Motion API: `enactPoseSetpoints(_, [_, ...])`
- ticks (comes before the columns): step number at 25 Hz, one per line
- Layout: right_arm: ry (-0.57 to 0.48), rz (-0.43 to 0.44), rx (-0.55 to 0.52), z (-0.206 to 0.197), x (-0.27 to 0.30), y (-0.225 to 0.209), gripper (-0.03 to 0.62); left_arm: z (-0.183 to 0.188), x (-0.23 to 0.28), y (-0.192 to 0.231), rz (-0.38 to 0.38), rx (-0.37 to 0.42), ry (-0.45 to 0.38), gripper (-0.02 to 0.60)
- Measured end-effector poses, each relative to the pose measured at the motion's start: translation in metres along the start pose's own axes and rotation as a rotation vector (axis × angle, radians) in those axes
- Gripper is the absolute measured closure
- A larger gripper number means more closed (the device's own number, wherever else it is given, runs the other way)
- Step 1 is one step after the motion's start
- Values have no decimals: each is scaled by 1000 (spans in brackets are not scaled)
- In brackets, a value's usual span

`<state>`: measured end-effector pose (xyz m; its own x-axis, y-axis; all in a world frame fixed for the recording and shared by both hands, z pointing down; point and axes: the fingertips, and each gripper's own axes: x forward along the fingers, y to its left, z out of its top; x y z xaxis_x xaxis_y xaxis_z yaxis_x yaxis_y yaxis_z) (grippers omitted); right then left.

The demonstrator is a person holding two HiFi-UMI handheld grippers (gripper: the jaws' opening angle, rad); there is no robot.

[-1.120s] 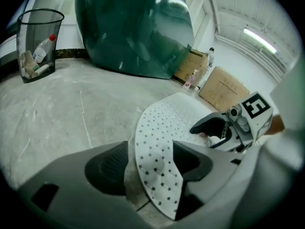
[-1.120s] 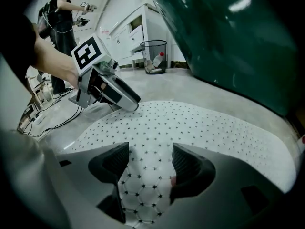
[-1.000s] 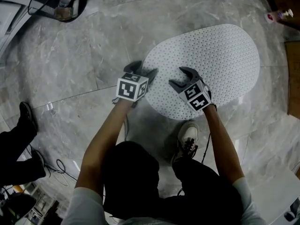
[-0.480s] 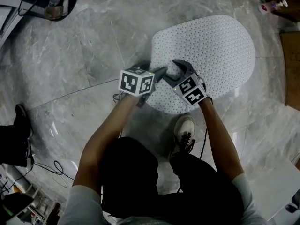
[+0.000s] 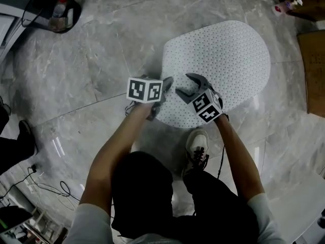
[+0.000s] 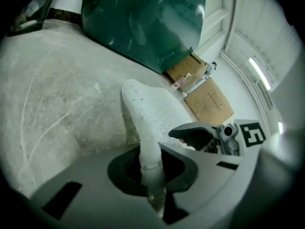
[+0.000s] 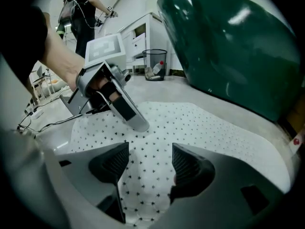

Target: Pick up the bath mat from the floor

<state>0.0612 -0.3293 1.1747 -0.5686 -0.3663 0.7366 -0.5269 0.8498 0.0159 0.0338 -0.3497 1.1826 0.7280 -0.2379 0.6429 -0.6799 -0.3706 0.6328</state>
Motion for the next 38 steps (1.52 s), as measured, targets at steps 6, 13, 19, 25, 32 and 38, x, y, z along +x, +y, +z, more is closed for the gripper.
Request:
enactPoseSetpoints(6, [-42,-90,113,23,-52,-31,304,28,-25,-29,-21,-31,-92,543])
enactPoseSetpoints(13, [-80,-169,169,86,-133,-61,304,73,-78,-84,30,46,-100,545])
enactPoseSetpoints(19, [-83,-223,309,125,-247,-72,306,111,-150,-160,63,87,-88,545])
enactPoseSetpoints(25, [-54,-228,338,170,-345,-72,306,127,-220,-233,90,169,-19,546])
enactPoseSetpoints(32, [-8,-230,331,224,-426,-48,437,137,-319,-289,170,174,8,546])
enactPoseSetpoints(38, [-27,-344,324,278,-497,-44,562,148,-407,-325,265,223,-21,546])
